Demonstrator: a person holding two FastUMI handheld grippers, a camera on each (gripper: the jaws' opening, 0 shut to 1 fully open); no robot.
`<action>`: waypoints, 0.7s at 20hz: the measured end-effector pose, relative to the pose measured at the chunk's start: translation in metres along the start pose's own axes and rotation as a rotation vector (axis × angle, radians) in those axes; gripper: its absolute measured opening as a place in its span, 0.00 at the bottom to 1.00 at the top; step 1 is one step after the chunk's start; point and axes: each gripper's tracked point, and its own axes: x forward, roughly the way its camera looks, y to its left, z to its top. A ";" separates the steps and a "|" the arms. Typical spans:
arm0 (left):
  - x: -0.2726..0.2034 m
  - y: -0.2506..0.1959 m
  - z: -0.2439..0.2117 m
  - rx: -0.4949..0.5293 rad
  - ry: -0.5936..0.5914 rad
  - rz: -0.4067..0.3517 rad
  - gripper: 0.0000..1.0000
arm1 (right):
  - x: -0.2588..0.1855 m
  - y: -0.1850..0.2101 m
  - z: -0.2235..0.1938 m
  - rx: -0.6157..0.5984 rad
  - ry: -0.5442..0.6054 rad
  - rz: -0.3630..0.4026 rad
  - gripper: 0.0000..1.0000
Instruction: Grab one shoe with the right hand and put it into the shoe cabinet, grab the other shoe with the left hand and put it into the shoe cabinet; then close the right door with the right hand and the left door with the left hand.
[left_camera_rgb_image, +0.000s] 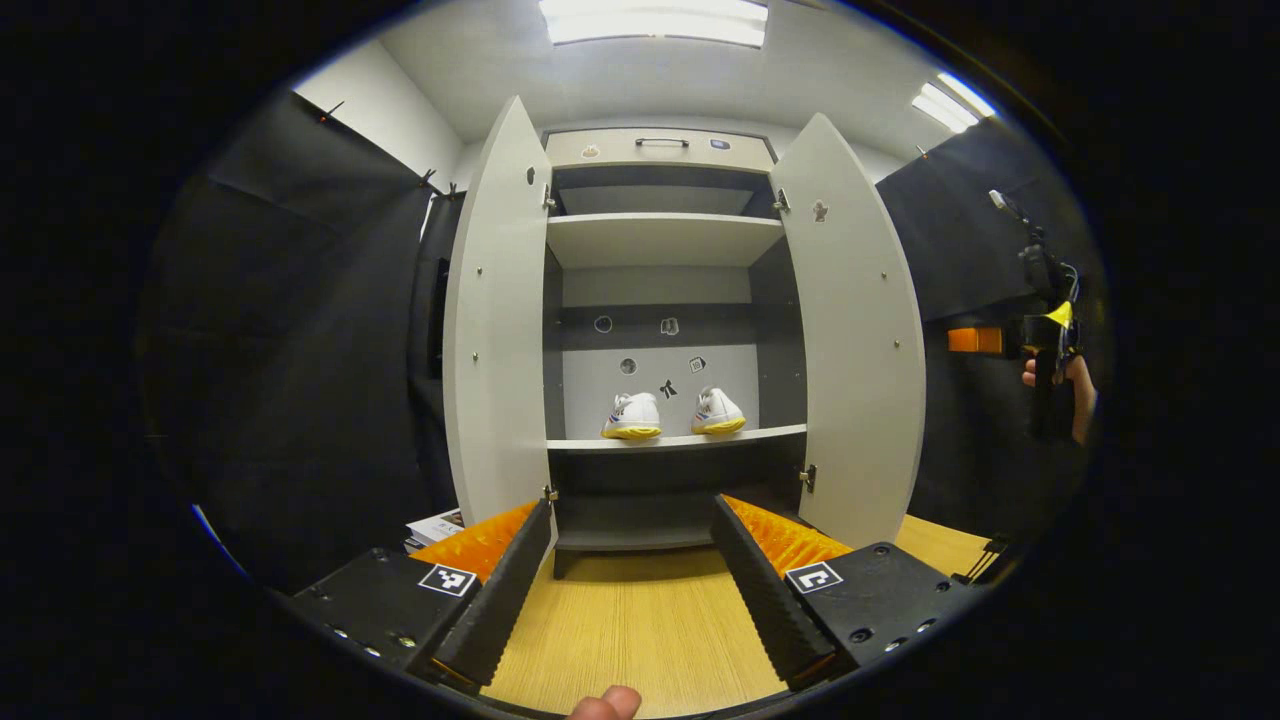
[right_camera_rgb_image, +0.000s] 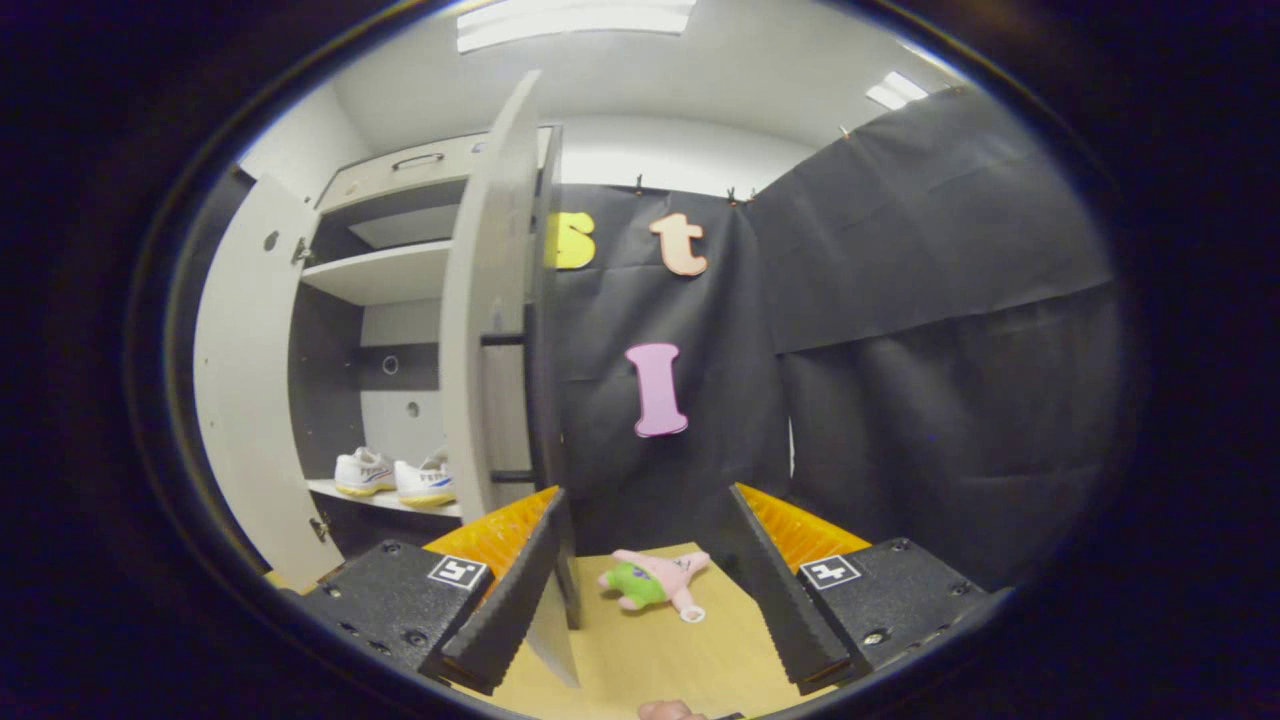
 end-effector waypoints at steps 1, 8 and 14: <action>0.001 0.000 0.000 0.008 0.000 0.002 0.96 | 0.010 -0.008 0.007 -0.018 -0.013 -0.019 0.98; 0.002 -0.007 -0.007 0.024 0.026 -0.003 0.96 | 0.057 0.015 0.023 -0.074 0.004 0.013 0.98; 0.006 -0.001 -0.015 0.000 0.062 0.008 0.96 | 0.070 0.026 0.027 -0.072 0.001 0.020 0.96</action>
